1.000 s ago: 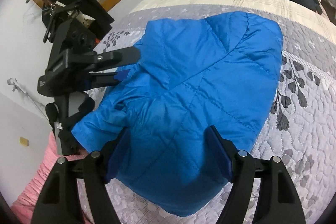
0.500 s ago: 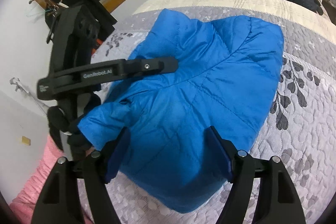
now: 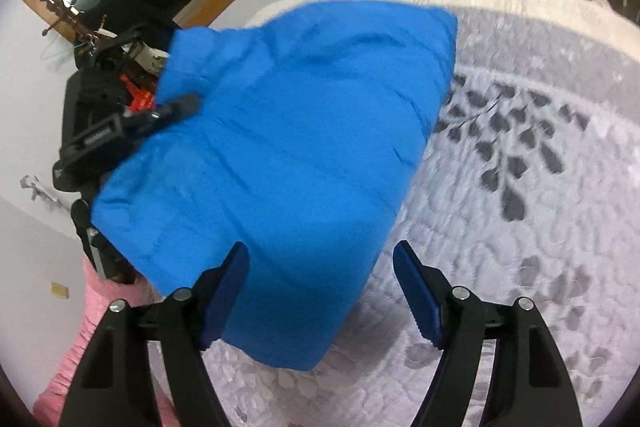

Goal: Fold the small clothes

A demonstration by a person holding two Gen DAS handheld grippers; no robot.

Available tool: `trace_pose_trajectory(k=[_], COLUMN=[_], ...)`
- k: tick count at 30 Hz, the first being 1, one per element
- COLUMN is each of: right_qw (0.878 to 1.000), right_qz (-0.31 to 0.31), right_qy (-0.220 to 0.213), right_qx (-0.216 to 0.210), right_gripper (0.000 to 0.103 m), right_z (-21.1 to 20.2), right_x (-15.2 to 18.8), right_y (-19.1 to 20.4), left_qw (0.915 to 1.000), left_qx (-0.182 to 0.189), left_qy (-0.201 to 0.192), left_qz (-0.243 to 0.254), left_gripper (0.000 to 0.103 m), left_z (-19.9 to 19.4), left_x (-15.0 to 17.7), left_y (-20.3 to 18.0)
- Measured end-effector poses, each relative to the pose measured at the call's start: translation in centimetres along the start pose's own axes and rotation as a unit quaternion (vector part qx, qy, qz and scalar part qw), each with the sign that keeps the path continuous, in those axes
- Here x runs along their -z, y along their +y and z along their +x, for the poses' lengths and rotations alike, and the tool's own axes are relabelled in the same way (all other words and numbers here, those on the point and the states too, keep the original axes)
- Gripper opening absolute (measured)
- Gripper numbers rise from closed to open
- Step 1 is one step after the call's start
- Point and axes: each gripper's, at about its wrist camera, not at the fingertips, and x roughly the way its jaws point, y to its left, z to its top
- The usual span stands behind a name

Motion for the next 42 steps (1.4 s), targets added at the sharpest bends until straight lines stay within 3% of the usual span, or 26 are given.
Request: trace_pose_trajectory(k=[8,15,21,24,27,33,39,42], right_qw=[0.999,0.999,0.999,0.999,1.0,1.0,1.0,1.0], right_qz=[0.007,0.004,0.002,0.006,0.004,-0.002,0.0,0.0], right_qy=[0.021,0.031,0.034,0.031,0.023,0.016,0.013,0.013], right_qx=[-0.034,-0.021,-0.003,-0.005,-0.007,-0.009,-0.011,-0.01], right_gripper=[0.076,0.08,0.084,0.084,0.083,0.083,0.083,0.083], right_z=[2.9,5.0,6.6,6.8,5.7,4.3,3.9,3.9], right_x=[0.0,-0.2,-0.2,-0.5,-0.2,0.6,1.1,1.1], right_y=[0.8,1.9,2.4,2.9,2.7,2.6,2.5,2.5], left_qw=[0.9993,0.9983,0.9985,0.9988,0.9994,0.9988,0.9967,0.9965], left_qx=[0.026,0.05,0.034,0.012,-0.017,-0.028,-0.058,-0.065], left_qy=[0.007,0.002,0.004,-0.003,-0.024,-0.036,-0.005,0.011], left_qz=[-0.027,-0.031,-0.043,-0.047,-0.019,0.02,0.056,0.051], left_gripper=[0.016,0.02,0.034,0.039,0.045,0.058,0.073,0.074], left_z=[-1.5,-1.1,-1.2,-2.8,-5.7,-9.6,-8.9,-7.6], left_x=[0.4,1.6,2.4,2.6,3.7,6.8,8.9,8.8], left_y=[5.1,8.6,9.5,8.9,6.8,2.1,-1.9,-1.9])
